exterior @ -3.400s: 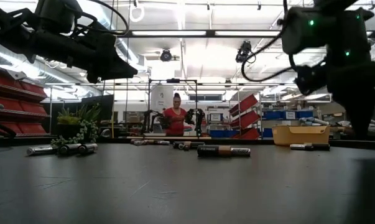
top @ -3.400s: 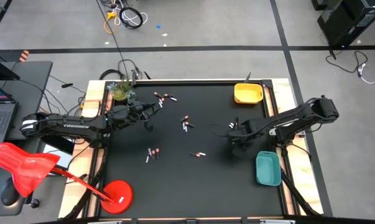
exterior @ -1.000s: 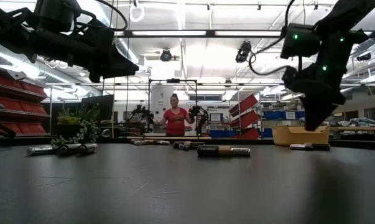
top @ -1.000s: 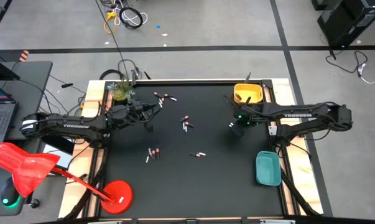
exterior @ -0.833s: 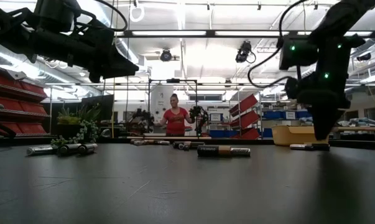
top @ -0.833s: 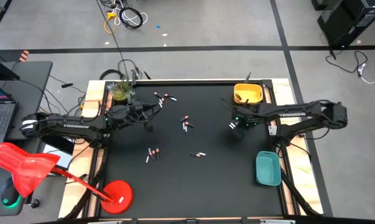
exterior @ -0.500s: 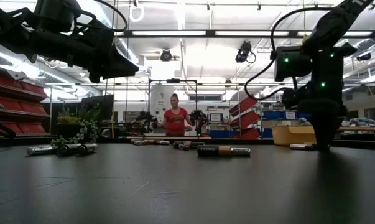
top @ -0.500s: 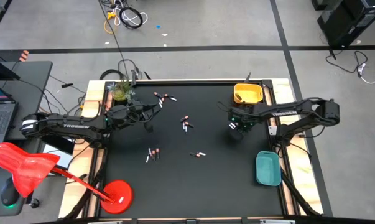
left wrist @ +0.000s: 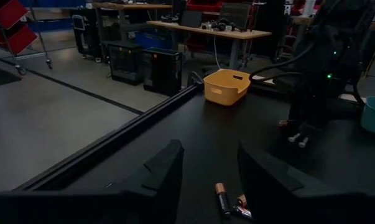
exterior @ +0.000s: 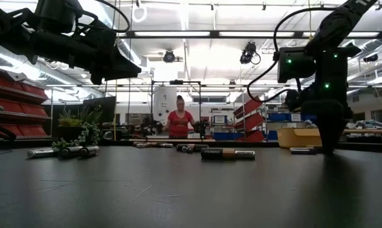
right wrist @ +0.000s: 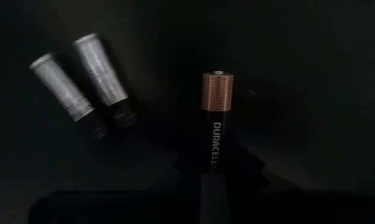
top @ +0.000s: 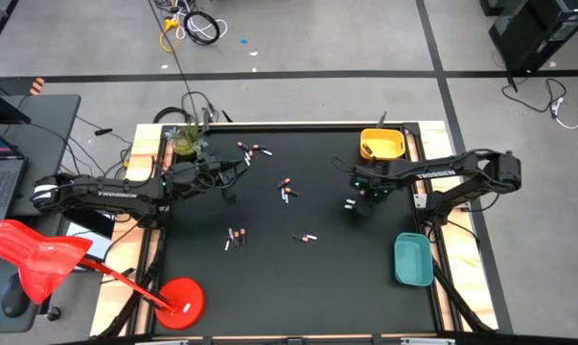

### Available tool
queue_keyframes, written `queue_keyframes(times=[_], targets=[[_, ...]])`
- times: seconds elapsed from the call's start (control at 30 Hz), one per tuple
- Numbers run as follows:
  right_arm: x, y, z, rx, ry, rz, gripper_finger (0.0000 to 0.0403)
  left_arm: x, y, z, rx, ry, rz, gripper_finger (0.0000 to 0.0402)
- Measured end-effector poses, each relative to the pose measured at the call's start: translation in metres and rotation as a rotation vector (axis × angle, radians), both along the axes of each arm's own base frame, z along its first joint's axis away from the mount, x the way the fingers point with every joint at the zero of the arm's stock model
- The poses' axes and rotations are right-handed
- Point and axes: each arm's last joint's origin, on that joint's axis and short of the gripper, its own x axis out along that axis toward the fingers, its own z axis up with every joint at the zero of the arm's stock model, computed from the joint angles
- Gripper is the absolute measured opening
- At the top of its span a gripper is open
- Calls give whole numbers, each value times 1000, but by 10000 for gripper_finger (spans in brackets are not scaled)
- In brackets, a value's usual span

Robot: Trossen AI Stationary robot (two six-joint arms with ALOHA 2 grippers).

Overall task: Sort batteries
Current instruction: Put the black battery into the yellow bin

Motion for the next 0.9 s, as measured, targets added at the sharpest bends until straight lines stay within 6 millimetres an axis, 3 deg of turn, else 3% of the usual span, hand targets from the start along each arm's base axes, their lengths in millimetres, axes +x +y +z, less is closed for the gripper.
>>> queue_keyframes(times=[0.27, 0.43, 0.57, 0.7, 0.77, 0.9], targets=[[-11, 1, 11, -76, 20, -65, 46, 0, 0, 0, -27, -15, 1, 156], [-4, -11, 47, -320, -61, -137, 46, 4, -3, -5, -70, 0, -86, 156], [-2, -38, 77, -411, -143, -202, 46, 6, -3, -7, -70, 3, -85, 156], [-12, -78, 84, -469, -121, -238, 48, 10, -2, -6, -68, 0, -83, 156], [-16, -98, 83, -493, -134, -231, 77, 11, -2, -5, -65, 2, -83, 156], [-28, -125, 73, -380, -170, -255, 172, 12, -2, -7, -69, 16, -93, 156]])
